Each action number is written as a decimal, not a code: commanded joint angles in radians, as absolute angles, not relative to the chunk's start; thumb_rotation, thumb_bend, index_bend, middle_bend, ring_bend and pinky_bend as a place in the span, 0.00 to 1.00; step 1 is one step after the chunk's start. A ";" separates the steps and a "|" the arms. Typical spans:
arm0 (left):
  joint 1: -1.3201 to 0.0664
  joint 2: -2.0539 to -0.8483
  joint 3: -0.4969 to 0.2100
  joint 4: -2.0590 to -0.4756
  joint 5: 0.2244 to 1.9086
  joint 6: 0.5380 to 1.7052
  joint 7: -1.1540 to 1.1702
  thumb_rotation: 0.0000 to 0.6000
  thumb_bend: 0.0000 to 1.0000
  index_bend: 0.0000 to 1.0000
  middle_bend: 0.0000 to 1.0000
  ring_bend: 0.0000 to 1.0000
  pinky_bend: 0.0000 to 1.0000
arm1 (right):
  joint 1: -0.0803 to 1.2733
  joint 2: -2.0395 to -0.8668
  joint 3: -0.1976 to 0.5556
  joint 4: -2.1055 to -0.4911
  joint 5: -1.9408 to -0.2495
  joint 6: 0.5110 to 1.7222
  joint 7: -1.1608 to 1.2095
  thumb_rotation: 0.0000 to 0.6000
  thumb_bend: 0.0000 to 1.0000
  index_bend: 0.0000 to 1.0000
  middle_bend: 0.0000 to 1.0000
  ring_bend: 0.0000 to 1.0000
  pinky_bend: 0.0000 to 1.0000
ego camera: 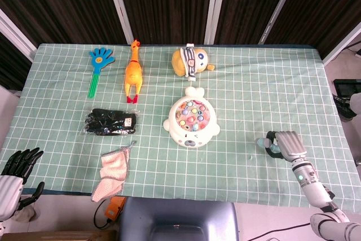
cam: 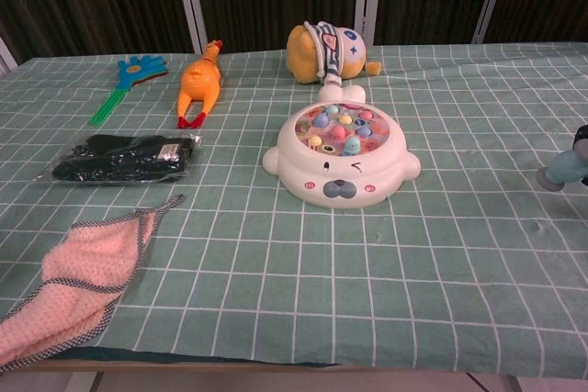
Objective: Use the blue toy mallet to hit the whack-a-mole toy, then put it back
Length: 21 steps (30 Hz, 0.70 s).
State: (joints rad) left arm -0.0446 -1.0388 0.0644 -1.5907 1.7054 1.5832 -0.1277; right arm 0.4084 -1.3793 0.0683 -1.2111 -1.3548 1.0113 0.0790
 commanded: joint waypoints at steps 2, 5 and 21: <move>-0.041 -1.037 0.066 -1.590 1.712 1.593 -0.132 1.00 0.43 0.03 0.04 0.00 0.00 | 0.404 -1.278 0.091 -1.348 -1.350 1.025 0.110 1.00 0.52 1.00 0.73 0.81 1.00; -0.040 -1.036 0.068 -1.589 1.717 1.596 -0.136 1.00 0.43 0.03 0.05 0.00 0.00 | 0.417 -1.224 0.111 -1.428 -1.339 1.012 0.120 1.00 0.52 1.00 0.73 0.81 1.00; -0.041 -1.025 0.073 -1.581 1.721 1.597 -0.169 1.00 0.43 0.03 0.05 0.00 0.00 | 0.791 -1.147 0.256 -1.858 -0.689 0.940 -0.649 1.00 0.52 1.00 0.73 0.81 1.00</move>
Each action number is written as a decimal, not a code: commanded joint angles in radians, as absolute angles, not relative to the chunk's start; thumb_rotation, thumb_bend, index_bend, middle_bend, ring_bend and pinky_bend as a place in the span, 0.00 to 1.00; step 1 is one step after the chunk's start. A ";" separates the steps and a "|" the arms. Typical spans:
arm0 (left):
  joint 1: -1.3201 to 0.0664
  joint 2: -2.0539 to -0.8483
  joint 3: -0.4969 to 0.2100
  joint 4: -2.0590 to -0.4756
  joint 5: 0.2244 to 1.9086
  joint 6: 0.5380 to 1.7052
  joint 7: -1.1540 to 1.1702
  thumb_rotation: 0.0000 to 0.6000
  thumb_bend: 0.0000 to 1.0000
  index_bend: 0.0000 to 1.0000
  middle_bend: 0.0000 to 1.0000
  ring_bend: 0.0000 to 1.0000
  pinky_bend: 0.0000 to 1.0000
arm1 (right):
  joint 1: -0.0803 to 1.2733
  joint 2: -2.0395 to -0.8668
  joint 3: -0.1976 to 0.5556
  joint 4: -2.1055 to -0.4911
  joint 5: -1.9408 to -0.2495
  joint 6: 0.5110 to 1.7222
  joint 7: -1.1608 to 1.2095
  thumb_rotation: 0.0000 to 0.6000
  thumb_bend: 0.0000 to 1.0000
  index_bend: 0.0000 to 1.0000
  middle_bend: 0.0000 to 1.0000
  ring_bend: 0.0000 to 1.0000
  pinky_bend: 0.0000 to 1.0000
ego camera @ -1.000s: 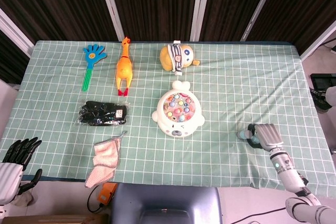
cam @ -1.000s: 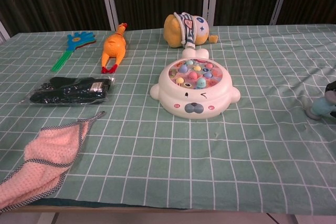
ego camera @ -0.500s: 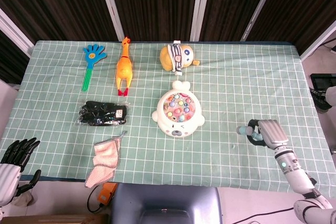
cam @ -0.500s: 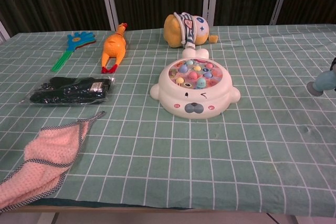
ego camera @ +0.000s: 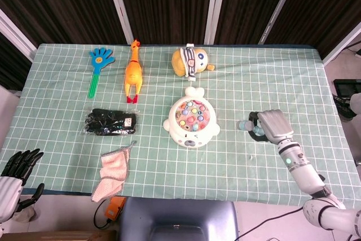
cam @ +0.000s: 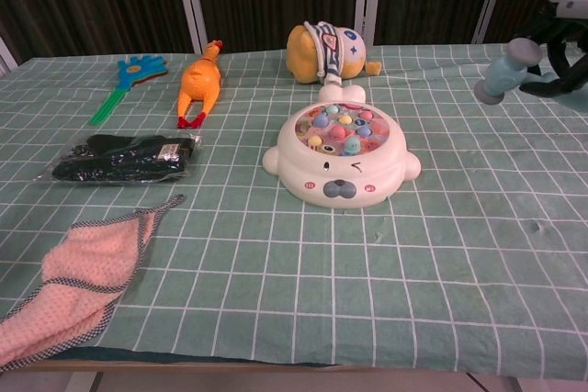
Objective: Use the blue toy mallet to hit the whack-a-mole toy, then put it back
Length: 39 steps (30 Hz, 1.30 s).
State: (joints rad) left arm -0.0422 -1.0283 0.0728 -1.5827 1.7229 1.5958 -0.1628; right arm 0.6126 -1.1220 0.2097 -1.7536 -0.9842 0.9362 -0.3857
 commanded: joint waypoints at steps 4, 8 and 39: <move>-0.041 -1.020 0.074 -1.579 1.715 1.594 -0.184 1.00 0.43 0.03 0.05 0.00 0.00 | 0.941 -1.234 0.265 -1.830 -0.460 0.991 -0.817 1.00 0.52 1.00 0.73 0.81 1.00; -0.041 -1.017 0.072 -1.576 1.712 1.596 -0.194 1.00 0.42 0.03 0.04 0.00 0.00 | 1.050 -1.328 0.274 -1.773 -0.321 1.017 -0.897 1.00 0.52 1.00 0.73 0.81 1.00; -0.042 -1.009 0.066 -1.569 1.695 1.590 -0.222 1.00 0.43 0.03 0.05 0.00 0.00 | 1.221 -1.473 0.225 -1.631 -0.086 1.013 -0.985 1.00 0.52 1.00 0.73 0.81 1.00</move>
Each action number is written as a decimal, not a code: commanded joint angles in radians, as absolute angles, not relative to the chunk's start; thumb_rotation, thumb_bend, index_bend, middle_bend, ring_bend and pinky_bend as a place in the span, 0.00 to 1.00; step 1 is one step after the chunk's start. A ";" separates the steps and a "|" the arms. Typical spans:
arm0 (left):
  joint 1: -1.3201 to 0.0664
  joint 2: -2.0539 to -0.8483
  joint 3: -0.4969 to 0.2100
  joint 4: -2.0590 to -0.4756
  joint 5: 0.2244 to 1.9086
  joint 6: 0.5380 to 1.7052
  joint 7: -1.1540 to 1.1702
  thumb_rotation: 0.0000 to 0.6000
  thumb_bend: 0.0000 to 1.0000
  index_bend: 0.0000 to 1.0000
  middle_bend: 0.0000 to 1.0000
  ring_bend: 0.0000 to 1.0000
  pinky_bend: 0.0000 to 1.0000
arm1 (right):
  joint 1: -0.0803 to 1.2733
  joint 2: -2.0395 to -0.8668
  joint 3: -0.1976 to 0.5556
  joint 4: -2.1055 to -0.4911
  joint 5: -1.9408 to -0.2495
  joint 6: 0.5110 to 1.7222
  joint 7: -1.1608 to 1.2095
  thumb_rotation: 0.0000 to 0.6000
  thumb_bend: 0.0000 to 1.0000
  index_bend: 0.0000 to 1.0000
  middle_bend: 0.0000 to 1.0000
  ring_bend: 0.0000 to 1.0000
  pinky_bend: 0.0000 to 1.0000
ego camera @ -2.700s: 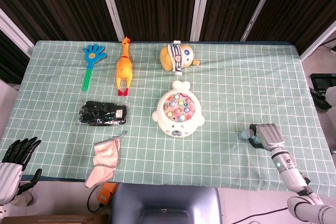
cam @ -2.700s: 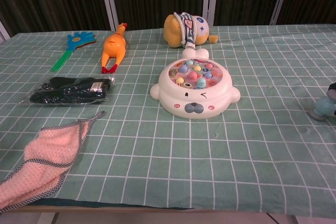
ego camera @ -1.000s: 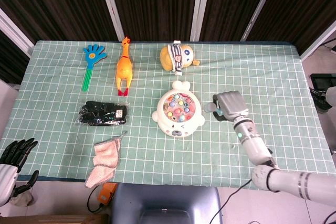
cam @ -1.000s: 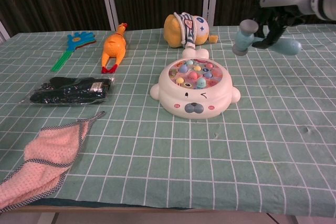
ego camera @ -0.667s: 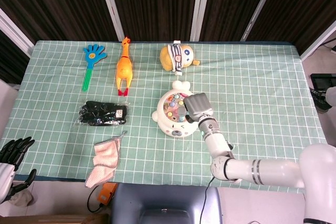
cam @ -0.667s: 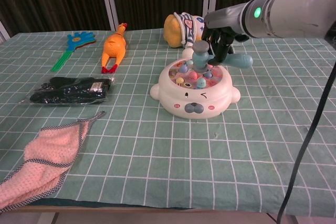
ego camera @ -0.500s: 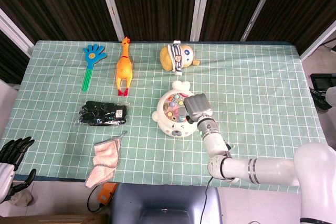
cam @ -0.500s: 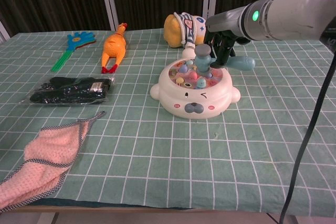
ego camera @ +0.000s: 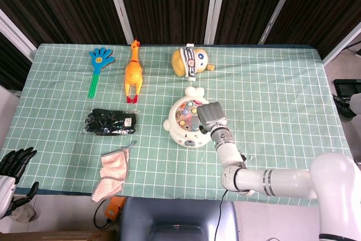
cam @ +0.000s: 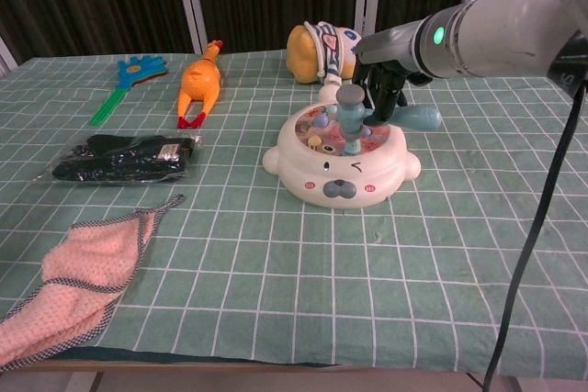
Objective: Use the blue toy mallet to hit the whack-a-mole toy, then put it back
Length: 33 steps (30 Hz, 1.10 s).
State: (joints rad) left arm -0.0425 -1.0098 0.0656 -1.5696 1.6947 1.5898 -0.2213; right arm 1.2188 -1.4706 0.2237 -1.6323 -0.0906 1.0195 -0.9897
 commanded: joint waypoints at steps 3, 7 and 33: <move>-0.041 -1.009 0.066 -1.568 1.697 1.594 -0.226 1.00 0.43 0.03 0.05 0.00 0.00 | 1.228 -1.476 0.223 -1.629 -0.071 1.006 -0.983 1.00 0.52 1.00 0.73 0.81 1.00; -0.039 -1.008 0.066 -1.566 1.698 1.598 -0.231 1.00 0.43 0.03 0.04 0.00 0.00 | 1.241 -1.479 0.214 -1.625 -0.042 1.013 -0.997 1.00 0.52 1.00 0.73 0.81 1.00; -0.038 -1.007 0.064 -1.565 1.695 1.597 -0.232 1.00 0.43 0.03 0.04 0.00 0.00 | 1.227 -1.462 0.256 -1.594 -0.057 0.999 -0.900 1.00 0.52 1.00 0.73 0.81 1.00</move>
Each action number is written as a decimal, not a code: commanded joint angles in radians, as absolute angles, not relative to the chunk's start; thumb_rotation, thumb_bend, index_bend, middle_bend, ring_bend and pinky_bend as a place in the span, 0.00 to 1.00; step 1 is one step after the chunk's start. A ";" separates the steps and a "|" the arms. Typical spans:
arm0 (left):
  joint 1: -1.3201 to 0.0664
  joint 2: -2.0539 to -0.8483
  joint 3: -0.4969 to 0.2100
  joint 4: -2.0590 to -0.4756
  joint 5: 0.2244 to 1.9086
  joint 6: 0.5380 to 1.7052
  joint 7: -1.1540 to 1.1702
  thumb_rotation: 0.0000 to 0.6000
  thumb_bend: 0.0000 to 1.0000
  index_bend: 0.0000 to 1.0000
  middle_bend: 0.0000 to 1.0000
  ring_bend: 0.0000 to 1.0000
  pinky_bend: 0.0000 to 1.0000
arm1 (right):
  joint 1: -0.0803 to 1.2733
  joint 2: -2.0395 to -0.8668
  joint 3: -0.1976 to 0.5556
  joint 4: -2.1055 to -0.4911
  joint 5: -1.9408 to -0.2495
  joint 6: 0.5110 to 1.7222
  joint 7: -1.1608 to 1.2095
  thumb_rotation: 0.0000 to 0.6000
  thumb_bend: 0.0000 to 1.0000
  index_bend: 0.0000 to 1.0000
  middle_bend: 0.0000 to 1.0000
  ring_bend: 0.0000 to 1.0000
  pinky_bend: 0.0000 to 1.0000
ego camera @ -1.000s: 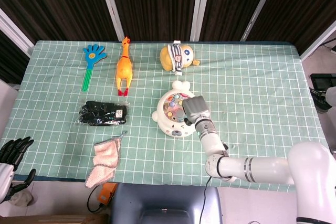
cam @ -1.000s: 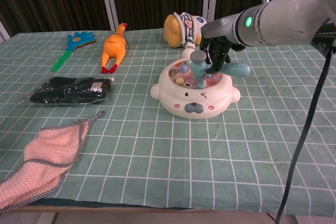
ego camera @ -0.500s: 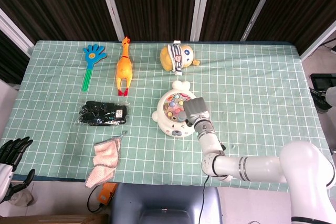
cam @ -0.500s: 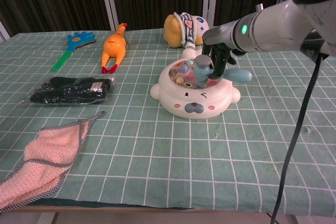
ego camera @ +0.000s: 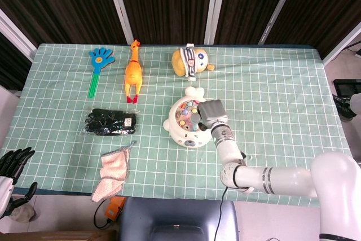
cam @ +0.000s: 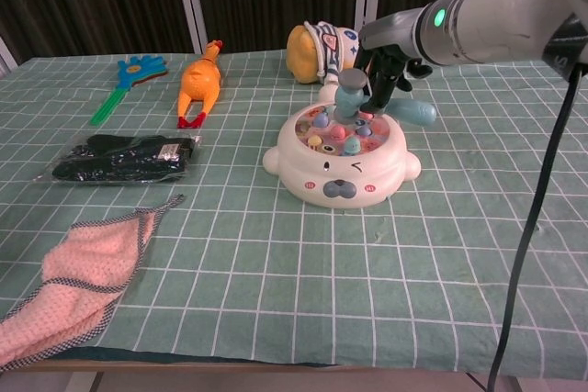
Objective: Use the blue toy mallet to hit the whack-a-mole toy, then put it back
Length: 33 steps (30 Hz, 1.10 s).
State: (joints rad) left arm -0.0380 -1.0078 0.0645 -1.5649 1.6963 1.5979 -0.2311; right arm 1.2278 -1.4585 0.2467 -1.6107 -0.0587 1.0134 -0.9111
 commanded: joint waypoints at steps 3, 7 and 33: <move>-0.041 -1.007 0.061 -1.564 1.688 1.591 -0.235 1.00 0.43 0.03 0.04 0.00 0.00 | 1.238 -1.480 0.259 -1.556 -0.035 0.983 -0.902 1.00 0.52 1.00 0.73 0.81 1.00; -0.044 -1.005 0.056 -1.562 1.674 1.582 -0.243 1.00 0.43 0.03 0.04 0.00 0.00 | 1.259 -1.509 0.257 -1.502 0.004 0.965 -0.922 1.00 0.52 1.00 0.73 0.81 1.00; -0.046 -1.004 0.049 -1.561 1.658 1.572 -0.252 1.00 0.43 0.03 0.04 0.00 0.00 | 1.263 -1.532 0.281 -1.427 -0.005 0.948 -0.895 1.00 0.52 1.00 0.73 0.81 1.00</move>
State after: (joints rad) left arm -0.0458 -1.0045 0.0490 -1.5611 1.6580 1.5726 -0.2512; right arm 1.2678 -1.5317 0.2750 -1.4333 0.0034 0.9471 -0.9025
